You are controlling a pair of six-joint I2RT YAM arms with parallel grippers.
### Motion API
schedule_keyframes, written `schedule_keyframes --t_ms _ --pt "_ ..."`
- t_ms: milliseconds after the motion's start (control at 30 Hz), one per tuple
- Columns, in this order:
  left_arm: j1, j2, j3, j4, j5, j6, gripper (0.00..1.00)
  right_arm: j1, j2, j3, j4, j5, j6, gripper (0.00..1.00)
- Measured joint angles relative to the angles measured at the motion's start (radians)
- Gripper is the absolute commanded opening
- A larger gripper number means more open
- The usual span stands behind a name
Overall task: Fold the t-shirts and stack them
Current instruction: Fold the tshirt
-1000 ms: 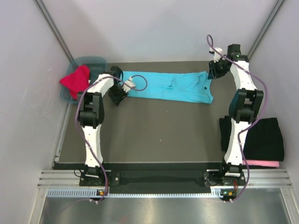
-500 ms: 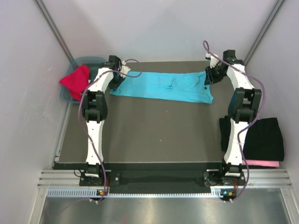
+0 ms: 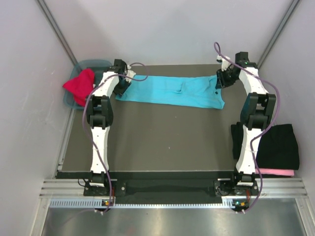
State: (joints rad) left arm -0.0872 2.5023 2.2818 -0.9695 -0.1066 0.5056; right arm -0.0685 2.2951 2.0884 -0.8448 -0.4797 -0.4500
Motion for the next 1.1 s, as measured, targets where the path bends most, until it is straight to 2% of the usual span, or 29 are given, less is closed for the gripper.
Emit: schedule_keyframes --t_ms 167,300,333,733,1100 --pt "0.011 0.001 0.002 -0.010 0.024 -0.035 0.31 0.002 0.000 0.000 0.000 0.003 0.000 0.35" --pt "0.012 0.004 0.003 -0.022 0.047 -0.053 0.11 0.003 0.000 0.000 0.000 0.010 -0.001 0.35" --pt "0.011 0.005 0.003 -0.024 0.050 -0.055 0.00 0.003 0.000 0.000 0.000 0.011 -0.001 0.35" --pt "0.013 -0.061 -0.118 0.038 0.059 -0.066 0.00 0.010 -0.002 0.000 0.000 0.024 -0.001 0.35" --pt "0.017 -0.275 -0.470 -0.034 0.104 -0.078 0.00 0.014 -0.002 0.021 0.008 0.042 0.000 0.35"
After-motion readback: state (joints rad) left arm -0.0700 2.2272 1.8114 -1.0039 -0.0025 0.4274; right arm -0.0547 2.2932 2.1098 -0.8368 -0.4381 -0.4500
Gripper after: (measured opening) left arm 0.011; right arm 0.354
